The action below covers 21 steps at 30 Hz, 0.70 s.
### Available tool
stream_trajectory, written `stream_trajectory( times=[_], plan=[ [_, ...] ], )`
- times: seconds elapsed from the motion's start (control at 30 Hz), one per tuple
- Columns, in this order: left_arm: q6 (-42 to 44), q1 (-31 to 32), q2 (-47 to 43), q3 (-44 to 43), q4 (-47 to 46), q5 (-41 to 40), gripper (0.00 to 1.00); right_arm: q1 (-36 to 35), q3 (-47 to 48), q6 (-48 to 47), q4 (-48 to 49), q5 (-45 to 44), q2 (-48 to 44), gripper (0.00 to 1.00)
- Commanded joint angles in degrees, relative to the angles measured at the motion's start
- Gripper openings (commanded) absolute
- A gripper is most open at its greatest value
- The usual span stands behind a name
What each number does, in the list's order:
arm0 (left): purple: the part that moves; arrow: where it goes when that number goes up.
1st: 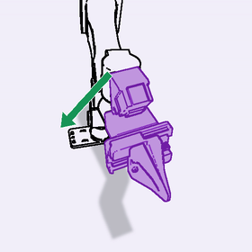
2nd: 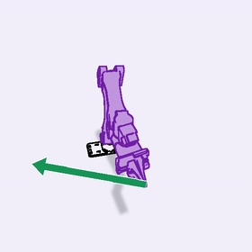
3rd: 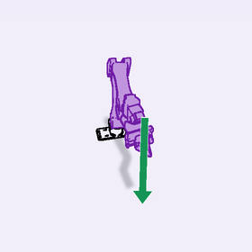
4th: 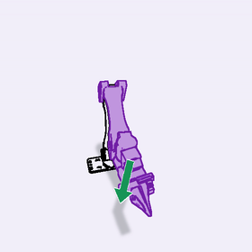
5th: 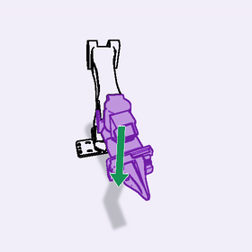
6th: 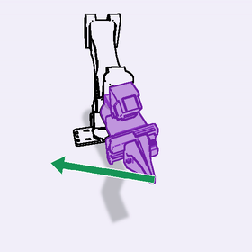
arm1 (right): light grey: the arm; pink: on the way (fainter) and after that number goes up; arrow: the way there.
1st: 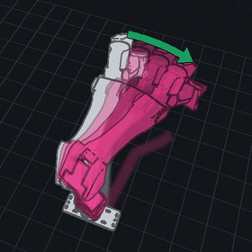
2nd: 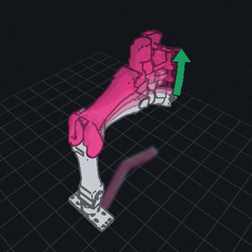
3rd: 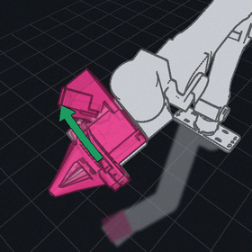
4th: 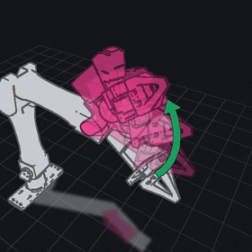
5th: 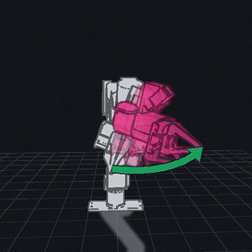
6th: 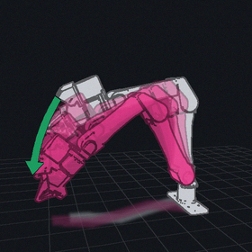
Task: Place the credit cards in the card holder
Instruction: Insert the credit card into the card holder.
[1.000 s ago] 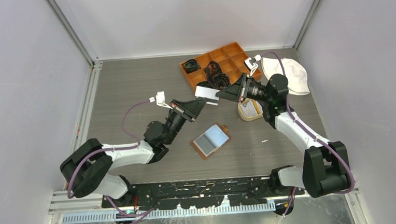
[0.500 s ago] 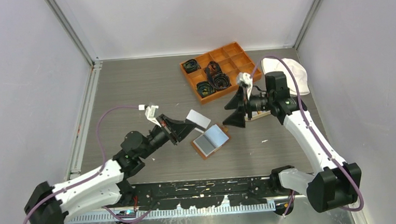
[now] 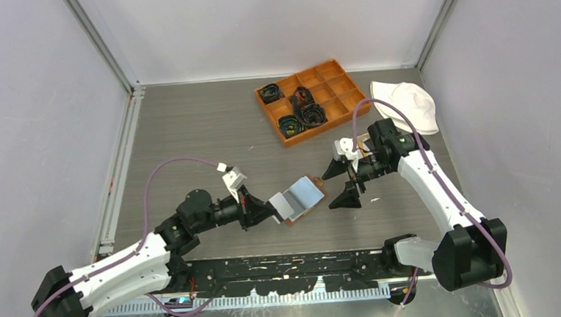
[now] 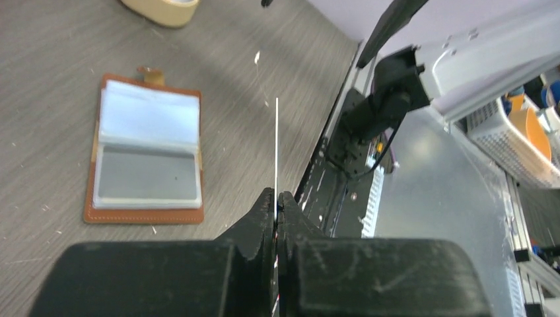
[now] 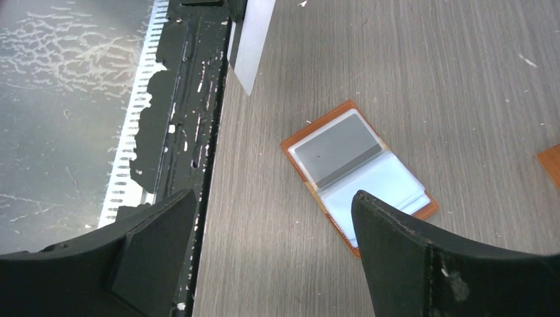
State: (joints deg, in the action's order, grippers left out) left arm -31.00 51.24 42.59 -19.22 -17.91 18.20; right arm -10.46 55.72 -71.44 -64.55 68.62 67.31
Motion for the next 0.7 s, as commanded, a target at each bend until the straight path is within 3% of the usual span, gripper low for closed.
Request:
stream_trajectory(
  times=[0.0, 0.33, 0.53, 0.67],
  plan=[
    [4.45, -0.10, 3.93, -0.71, -2.99, 5.32, 0.00, -0.58, 3.05, -6.78, -5.41, 0.63, 2.35, 0.92],
    [10.69, 0.17, 7.18, -2.52, -2.00, 6.20, 0.00, -3.79, 4.96, -22.38, -17.21, -2.31, 10.10, 0.82],
    [11.67, 0.27, 9.11, -3.07, -2.32, 7.10, 0.00, -6.56, 5.59, -21.71, -16.67, -4.18, 12.16, 0.77],
    [11.73, 0.34, 10.47, -3.47, -3.86, 7.29, 0.00, -8.42, 5.97, -16.30, -13.83, -5.04, 12.26, 0.75]
  ],
)
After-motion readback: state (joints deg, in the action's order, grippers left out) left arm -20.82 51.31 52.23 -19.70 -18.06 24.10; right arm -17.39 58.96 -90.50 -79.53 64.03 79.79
